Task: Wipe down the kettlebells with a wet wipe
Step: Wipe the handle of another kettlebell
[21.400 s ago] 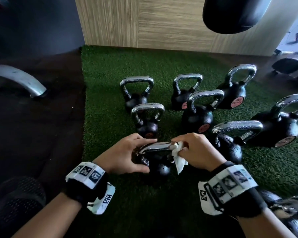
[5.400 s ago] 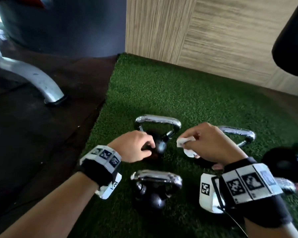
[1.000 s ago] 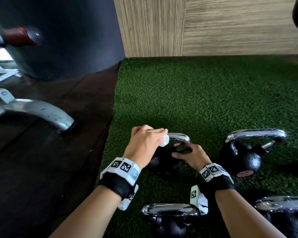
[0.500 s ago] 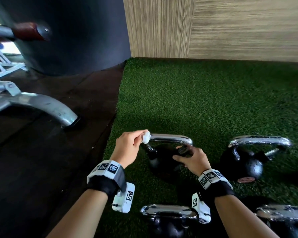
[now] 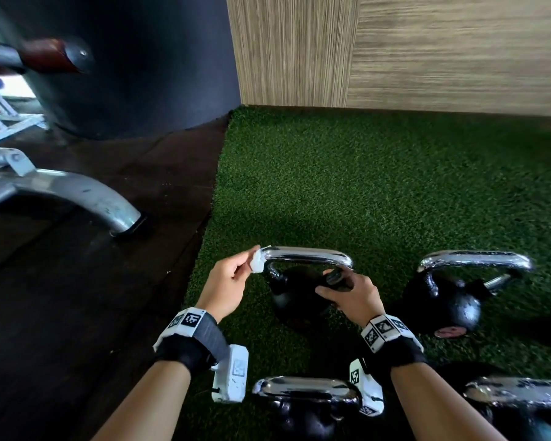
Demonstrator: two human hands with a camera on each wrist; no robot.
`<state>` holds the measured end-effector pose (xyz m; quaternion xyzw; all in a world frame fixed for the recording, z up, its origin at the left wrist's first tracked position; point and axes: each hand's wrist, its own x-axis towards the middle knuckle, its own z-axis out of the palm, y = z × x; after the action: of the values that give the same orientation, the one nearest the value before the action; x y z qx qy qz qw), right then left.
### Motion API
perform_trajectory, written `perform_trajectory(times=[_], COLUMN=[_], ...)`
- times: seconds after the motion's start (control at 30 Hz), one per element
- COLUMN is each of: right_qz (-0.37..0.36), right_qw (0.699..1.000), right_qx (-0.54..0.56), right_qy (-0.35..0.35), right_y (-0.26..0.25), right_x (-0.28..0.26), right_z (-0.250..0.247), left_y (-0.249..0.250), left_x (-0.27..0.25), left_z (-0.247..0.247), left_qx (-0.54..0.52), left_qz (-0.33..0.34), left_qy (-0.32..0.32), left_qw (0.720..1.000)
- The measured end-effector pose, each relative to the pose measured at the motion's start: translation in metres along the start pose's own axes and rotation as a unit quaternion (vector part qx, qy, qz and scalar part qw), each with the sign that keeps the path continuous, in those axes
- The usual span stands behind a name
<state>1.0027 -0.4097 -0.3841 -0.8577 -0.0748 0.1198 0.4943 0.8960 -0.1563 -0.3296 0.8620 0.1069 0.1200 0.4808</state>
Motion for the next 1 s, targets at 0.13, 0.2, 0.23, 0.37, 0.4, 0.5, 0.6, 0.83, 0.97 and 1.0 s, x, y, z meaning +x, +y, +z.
perform_trajectory(times=[0.13,0.2,0.23,0.37,0.4,0.5,0.6,0.83,0.97,1.0], right_qz=[-0.007,-0.015,-0.017,-0.013,-0.012,-0.009,-0.013,-0.005,-0.010,-0.007], right_qw=[1.000,1.000,1.000,1.000,1.000,0.999,0.998,0.990,0.983,0.981], right_qx=[-0.010,-0.012,-0.012,-0.014,-0.019,-0.036,-0.057,-0.140,-0.165,-0.170], right_qy=[-0.005,-0.005,-0.007,-0.010,-0.011,-0.010,-0.026,-0.032,-0.078,-0.088], right_y=[-0.002,-0.003,-0.003,-0.005,-0.006,-0.007,-0.004,0.014,0.013,0.010], right_x=[0.000,-0.001,-0.001,-0.002,-0.002,-0.003,-0.004,-0.023,-0.028,-0.029], right_z=[-0.001,-0.001,-0.001,-0.002,-0.002,-0.003,-0.005,-0.017,-0.022,-0.022], left_y=[-0.009,-0.011,-0.011,-0.010,-0.008,-0.004,-0.007,0.010,0.034,0.039], left_x=[-0.005,-0.008,-0.011,-0.010,-0.009,-0.010,-0.009,0.015,0.041,0.046], left_z=[0.012,0.022,0.026,0.026,0.025,0.027,0.028,0.037,0.054,0.059], left_qx=[-0.020,0.018,0.040,0.057,0.050,-0.047,-0.082,0.138,0.187,0.181], left_qz=[-0.036,-0.059,-0.072,-0.104,-0.104,-0.134,-0.143,-0.107,-0.102,-0.107], left_qy=[0.003,-0.016,-0.027,-0.026,-0.037,-0.079,-0.077,-0.014,-0.036,-0.045], left_qw=[0.999,0.998,0.996,0.993,0.993,0.987,0.983,0.985,0.976,0.977])
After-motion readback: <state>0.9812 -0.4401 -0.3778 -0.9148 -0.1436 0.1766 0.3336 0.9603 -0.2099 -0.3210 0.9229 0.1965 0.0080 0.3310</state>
